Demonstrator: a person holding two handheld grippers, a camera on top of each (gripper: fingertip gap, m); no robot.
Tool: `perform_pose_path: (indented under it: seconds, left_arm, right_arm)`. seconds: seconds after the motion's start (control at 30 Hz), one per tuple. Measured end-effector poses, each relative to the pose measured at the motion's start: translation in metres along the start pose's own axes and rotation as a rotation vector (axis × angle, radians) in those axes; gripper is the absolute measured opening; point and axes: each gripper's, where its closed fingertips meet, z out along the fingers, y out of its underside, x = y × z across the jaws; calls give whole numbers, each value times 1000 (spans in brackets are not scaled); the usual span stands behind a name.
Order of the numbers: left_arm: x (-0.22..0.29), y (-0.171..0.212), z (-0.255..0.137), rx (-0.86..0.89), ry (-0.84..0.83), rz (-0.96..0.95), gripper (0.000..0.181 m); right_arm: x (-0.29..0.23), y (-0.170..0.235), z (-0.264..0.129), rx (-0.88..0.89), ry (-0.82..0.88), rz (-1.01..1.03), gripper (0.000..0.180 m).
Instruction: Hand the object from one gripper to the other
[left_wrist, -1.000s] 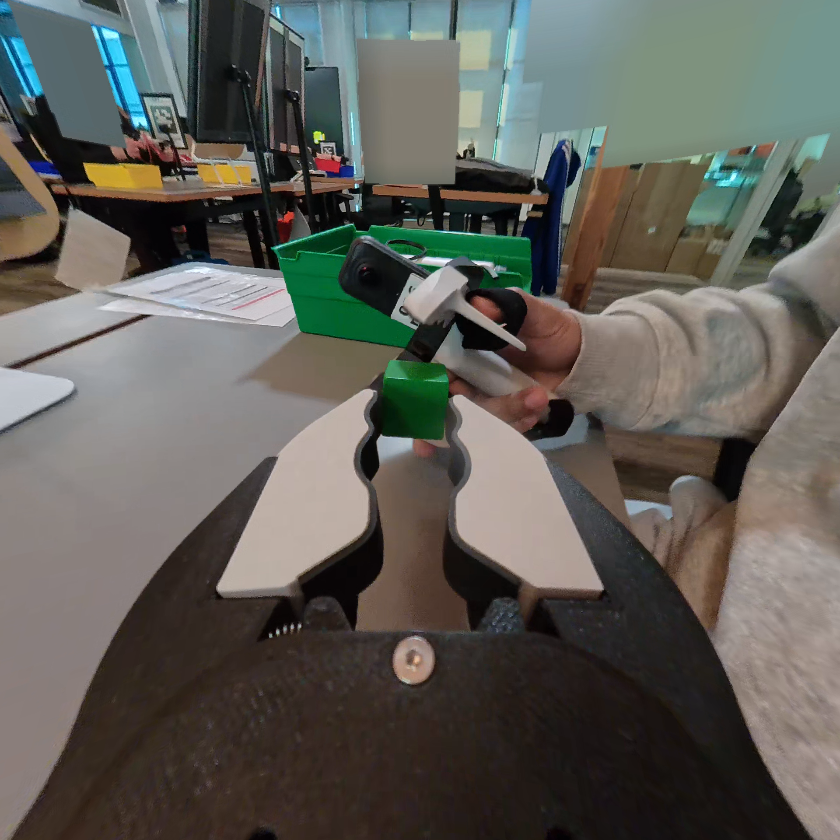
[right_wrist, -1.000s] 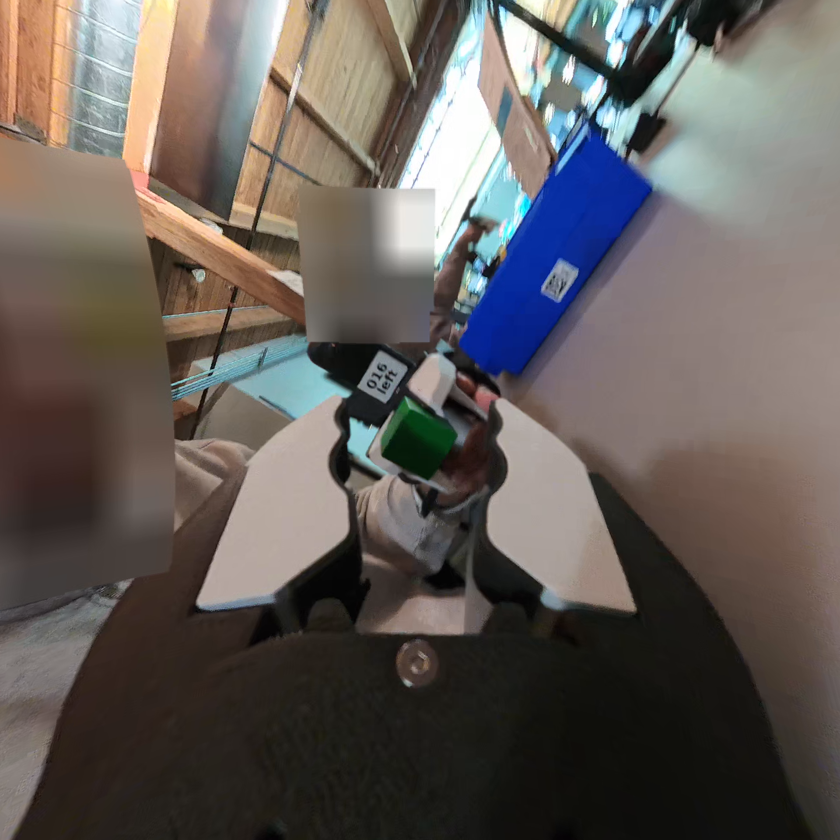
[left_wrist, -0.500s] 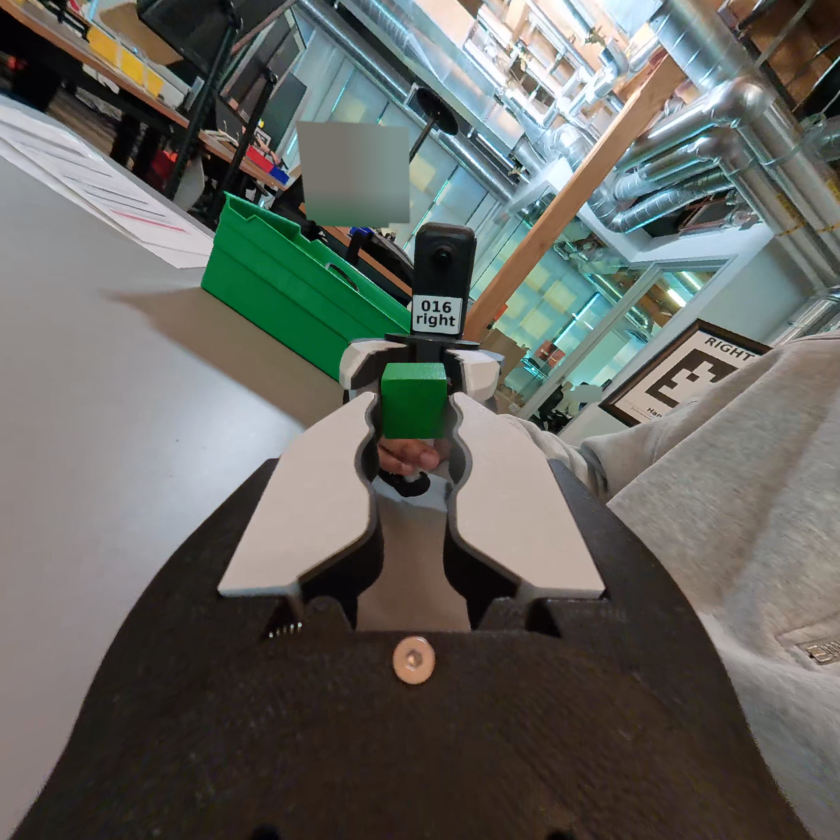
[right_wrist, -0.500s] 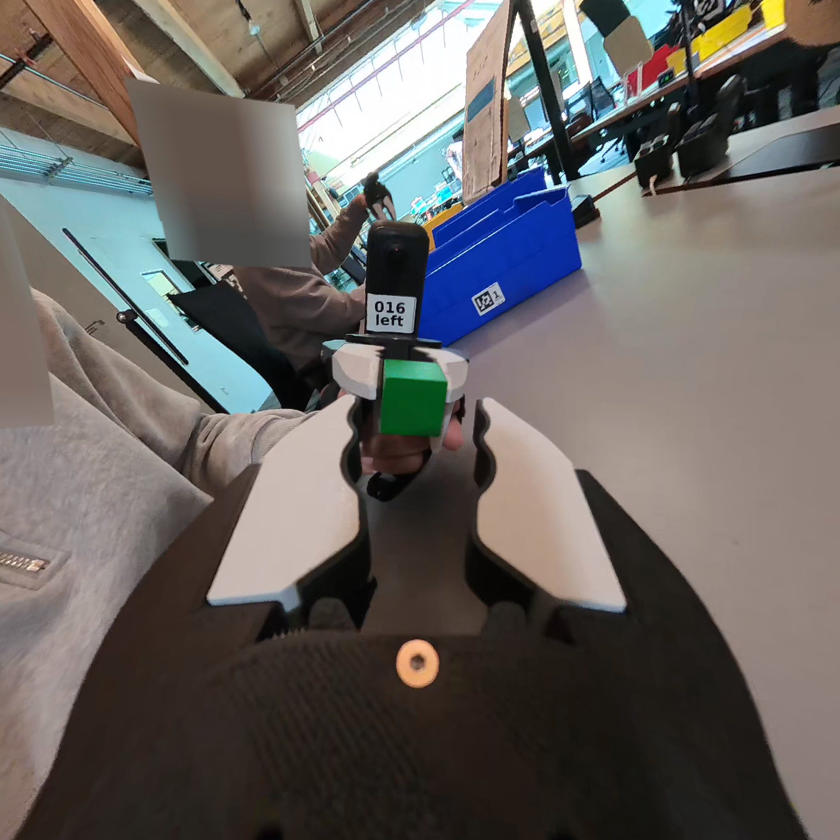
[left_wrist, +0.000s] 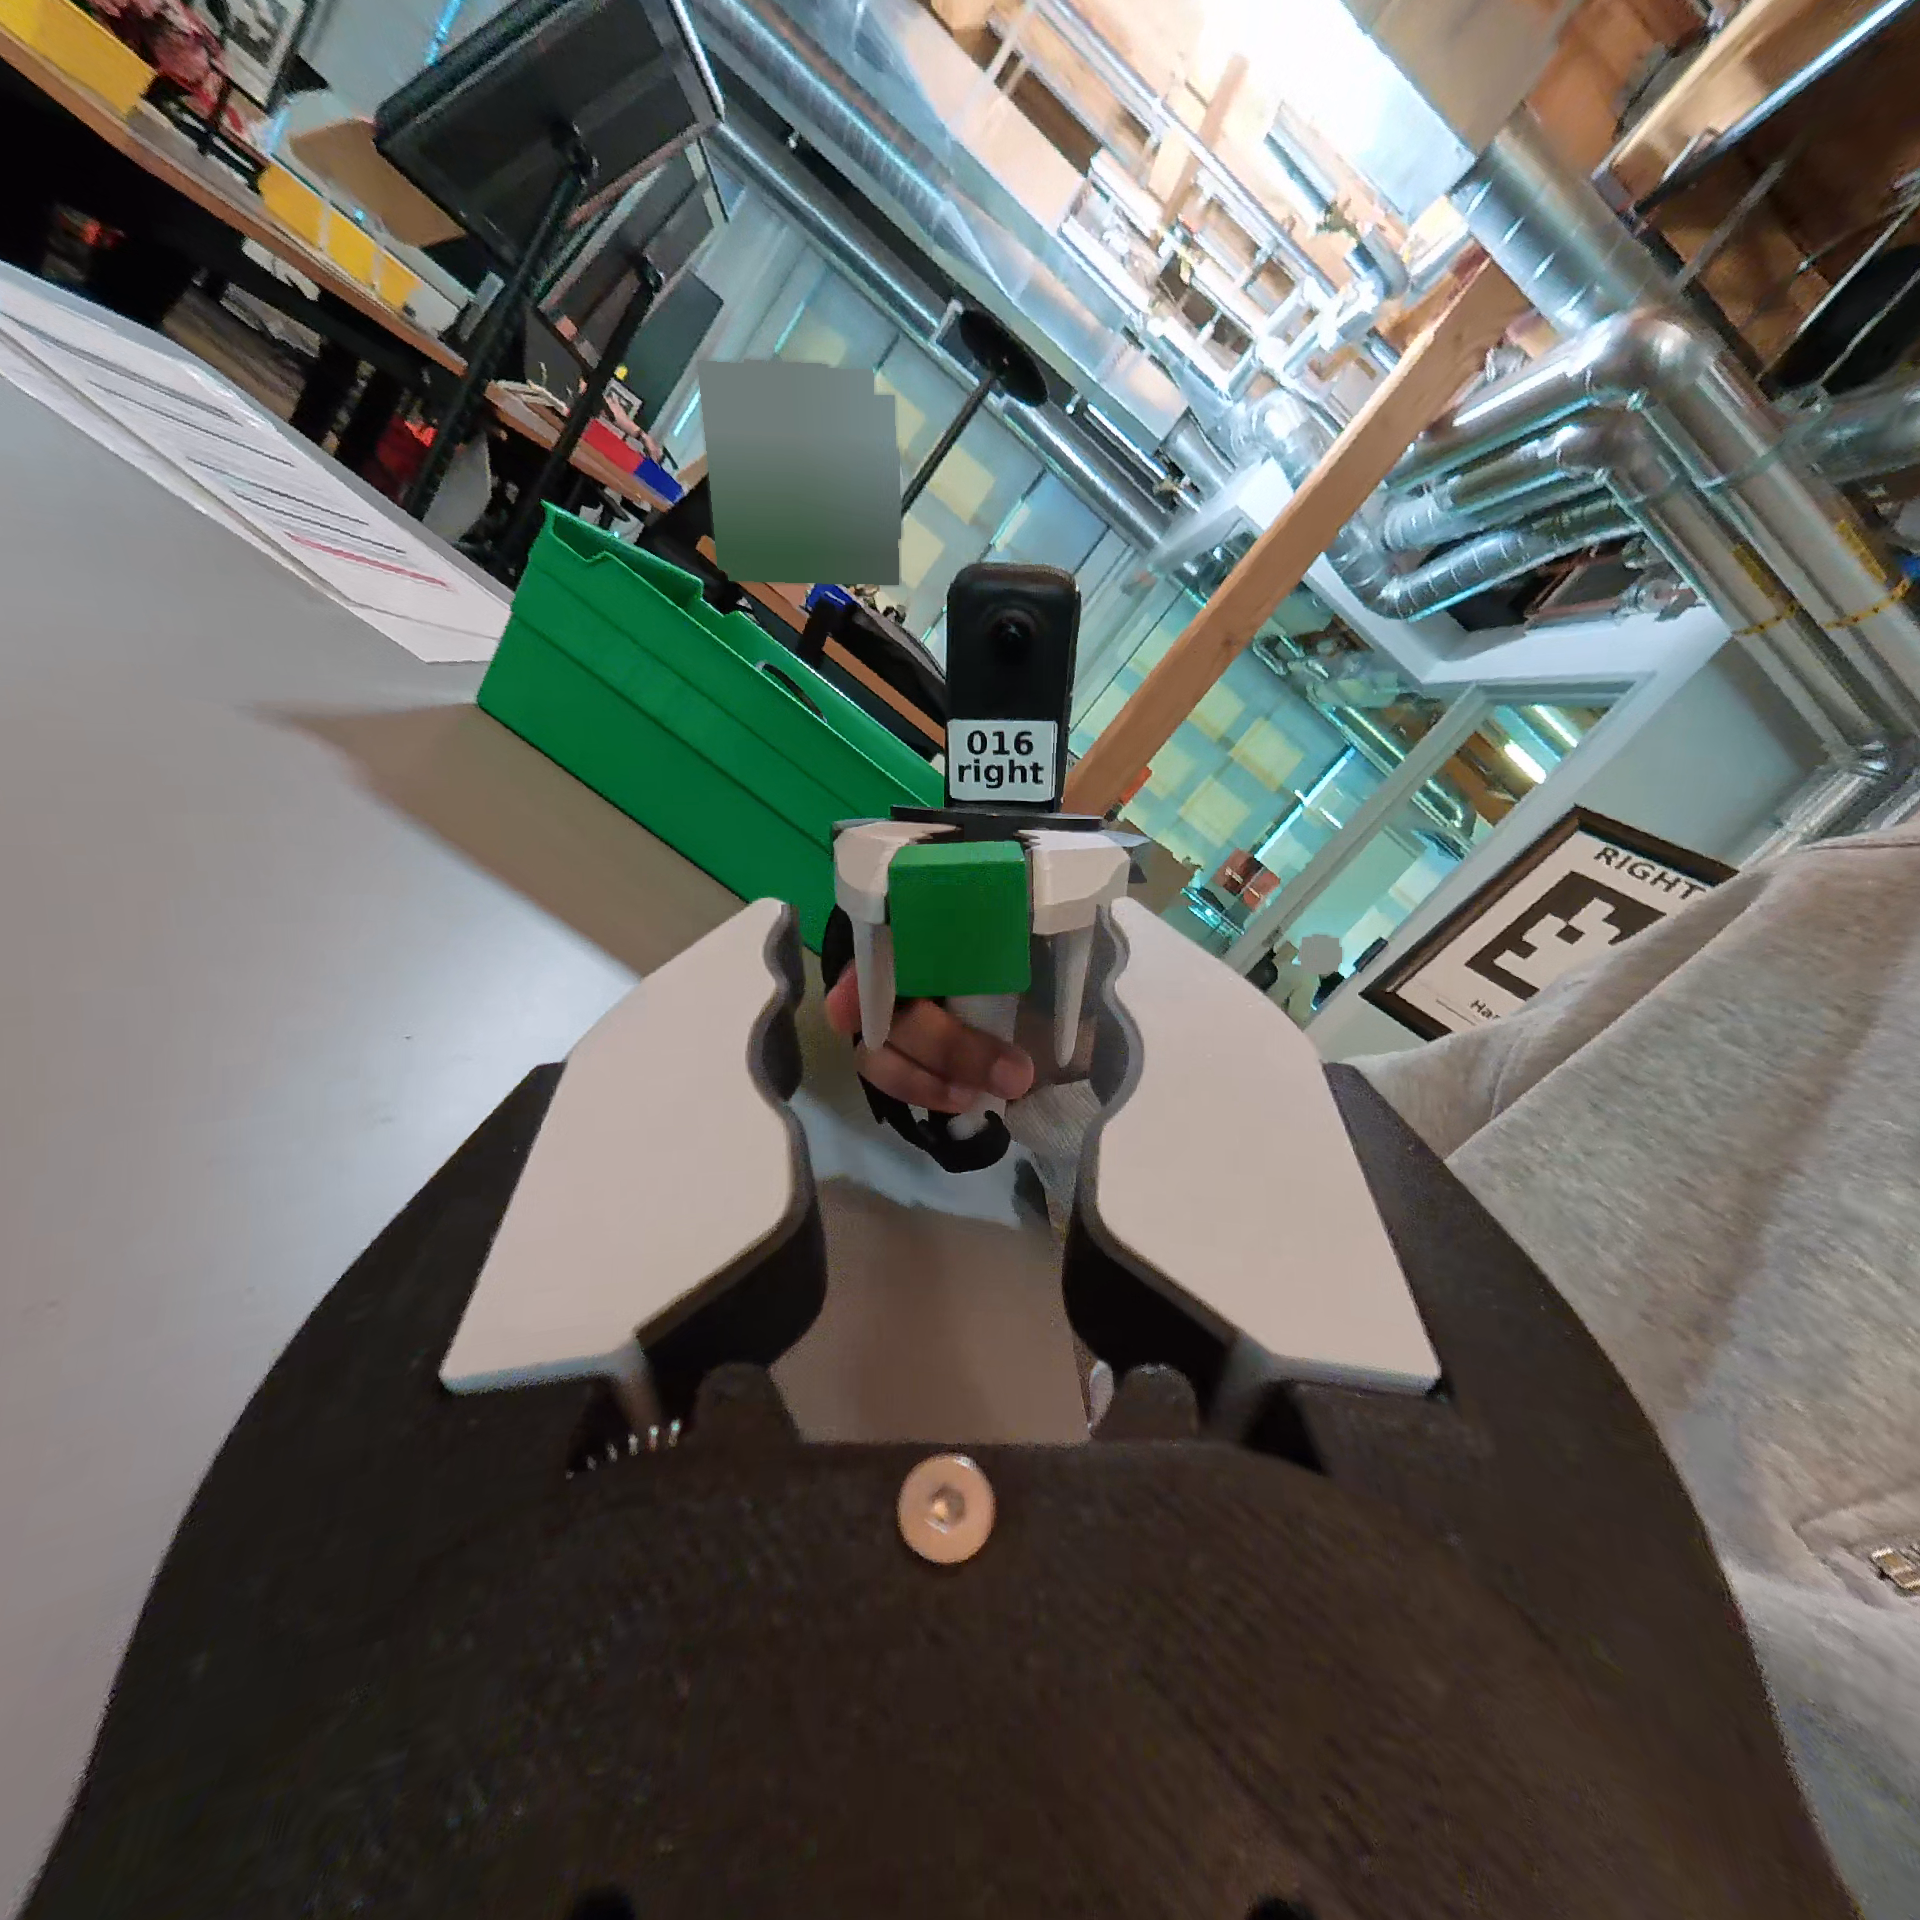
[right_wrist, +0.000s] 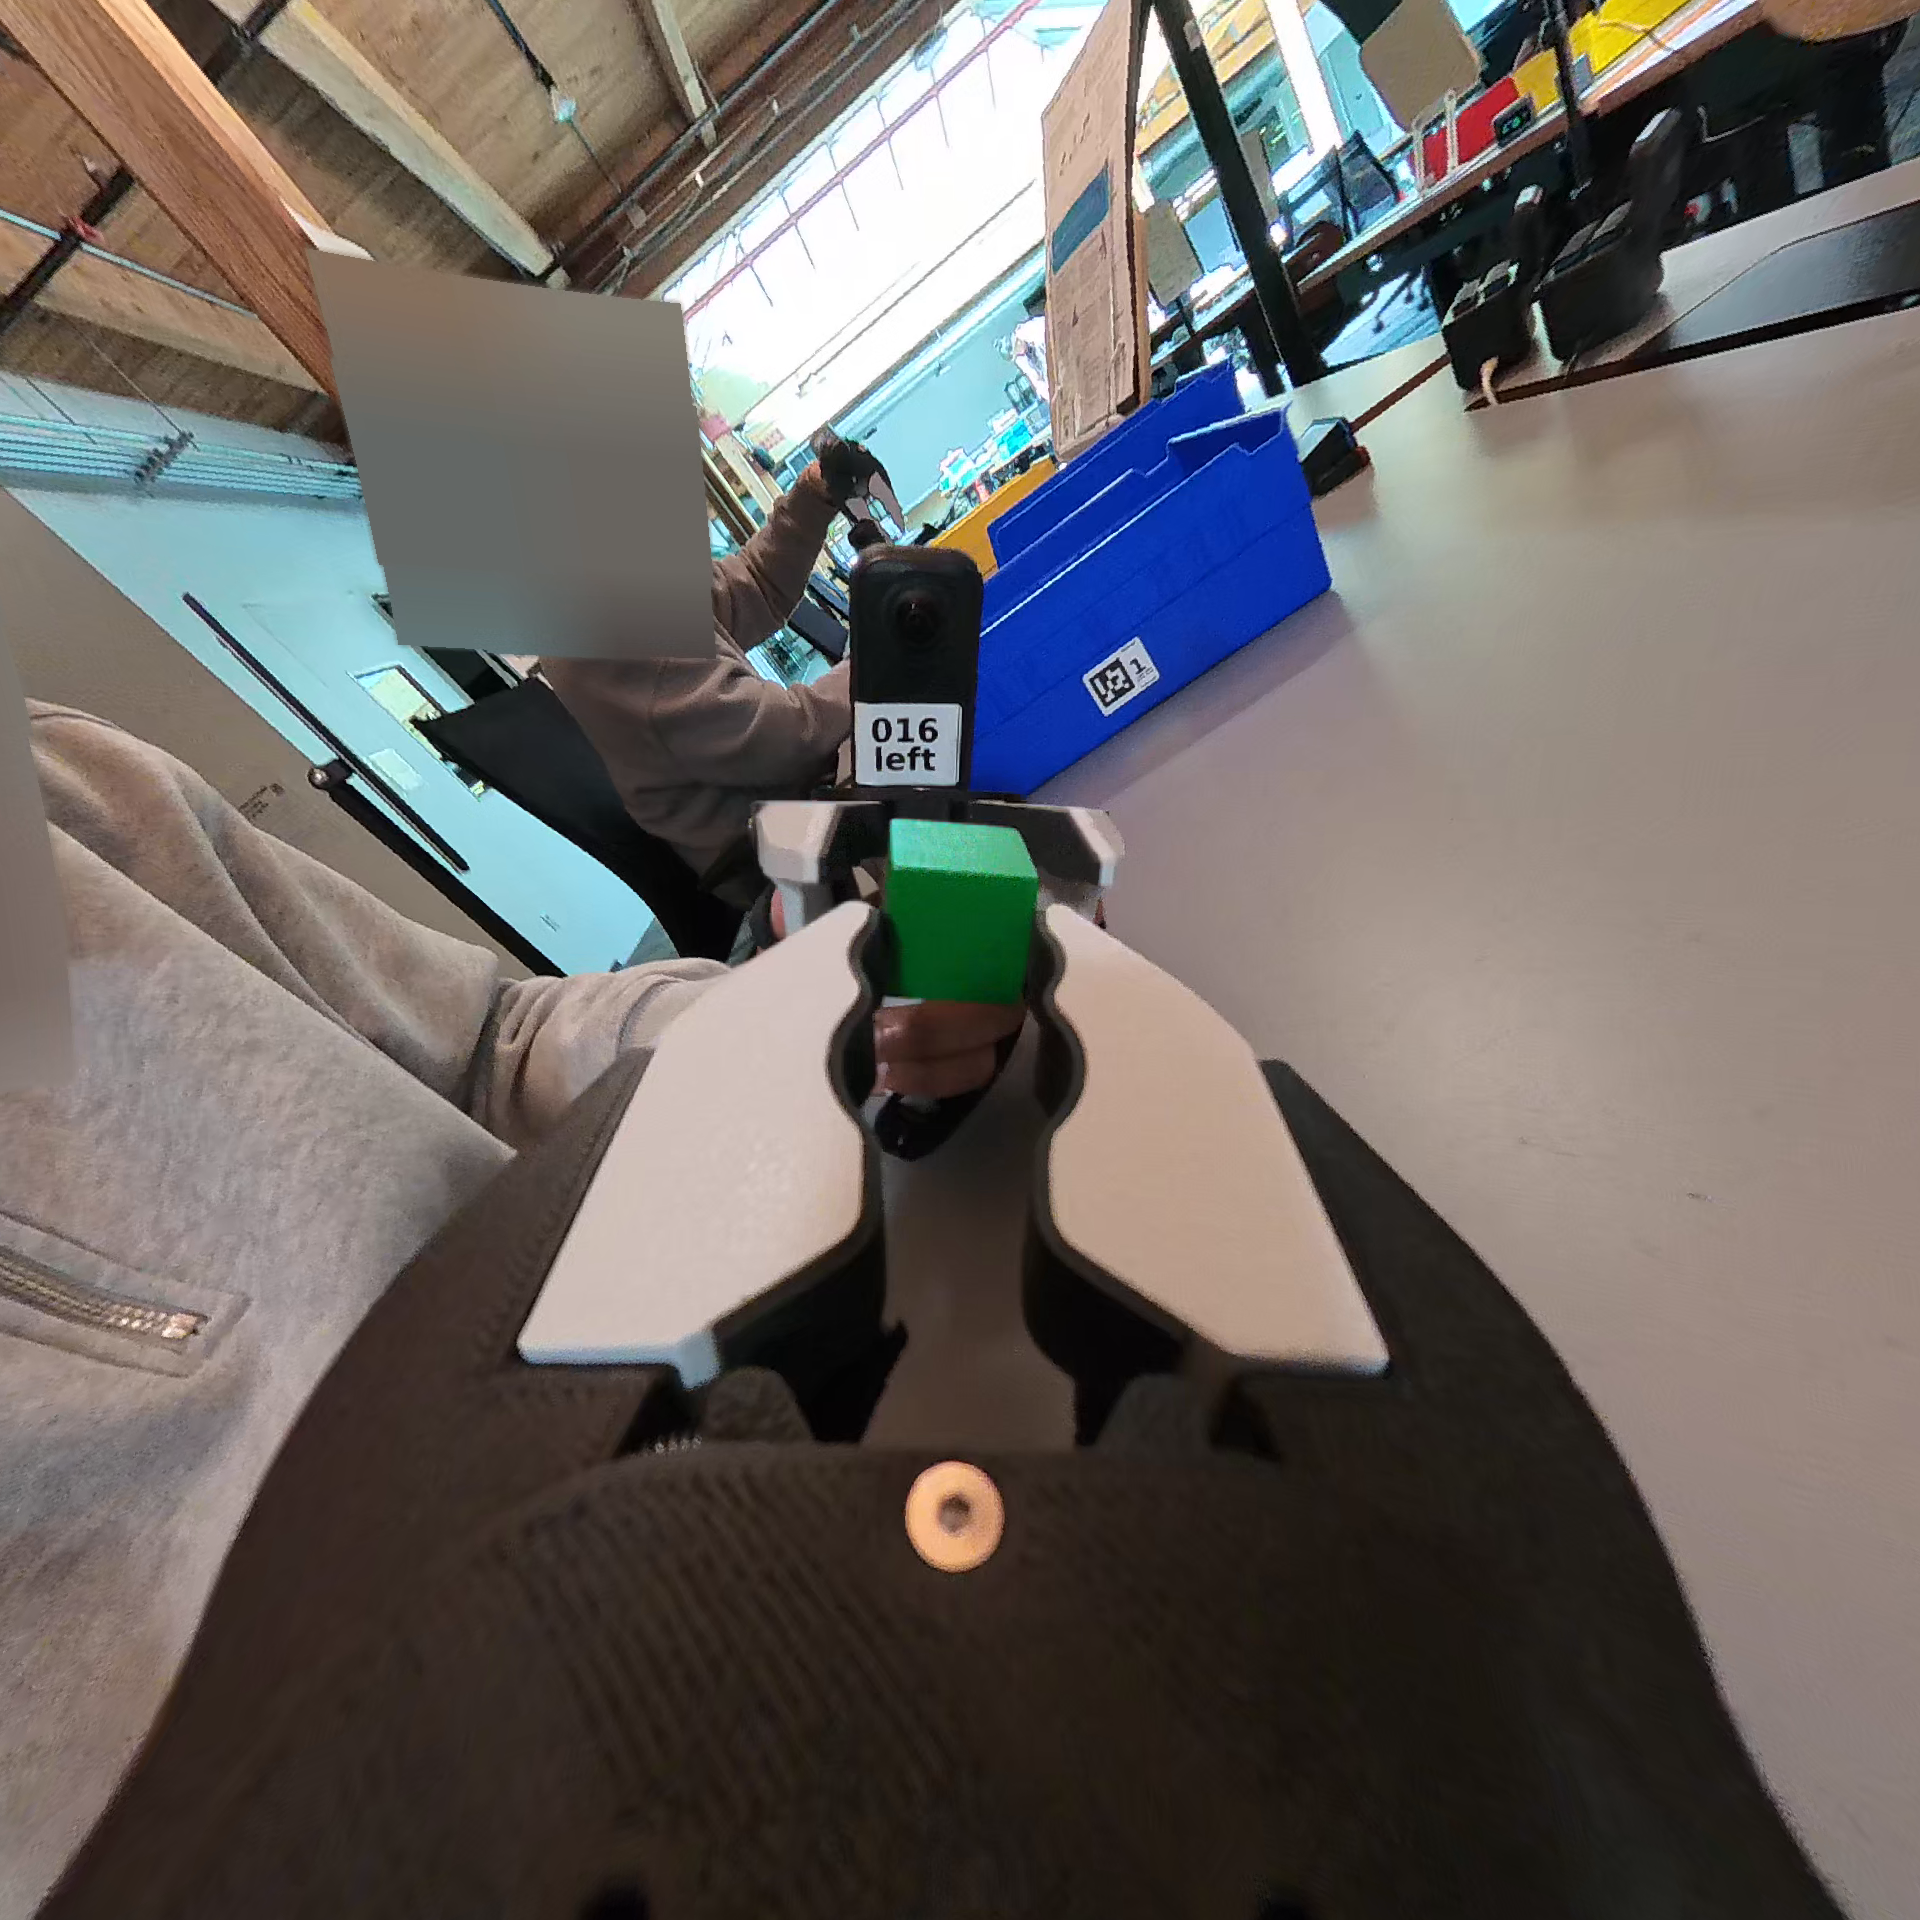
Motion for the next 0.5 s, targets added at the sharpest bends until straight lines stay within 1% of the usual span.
perform_pose_path:
  seconds: [0.1, 0.2, 0.23, 0.27, 0.3, 0.33, 0.43, 0.5]
  left_arm:
    - [-2, -4, -3, 21, -2, -19, 51]
    - [-2, -6, -4, 33, 14, -52, 49]
    - [-2, -6, -4, 36, 22, -64, 47]
    - [-1, -5, -5, 31, 38, -80, 40]
    - [2, -3, -6, 12, 69, -104, 28]
    - [4, -1, -6, -11, 91, -143, 20]
    - [3, 5, -7, -43, 161, -310, 21]
    - [4, 5, -8, -28, 231, -449, 27]
  right_arm:
    - [1, -3, -3, 19, -4, 23, 27]
    - [1, -3, -2, 15, 7, -4, 27]
    - [2, -2, -2, 8, 18, -29, 27]
    - [2, -1, -1, 1, 34, -66, 27]
    - [3, -1, -1, -3, 53, -120, 27]
    - [3, -1, 0, -7, 74, -195, 27]
    - [-1, -1, 0, -20, 129, -500, 27]
    - [-4, 2, 2, -37, 140, -663, 27]
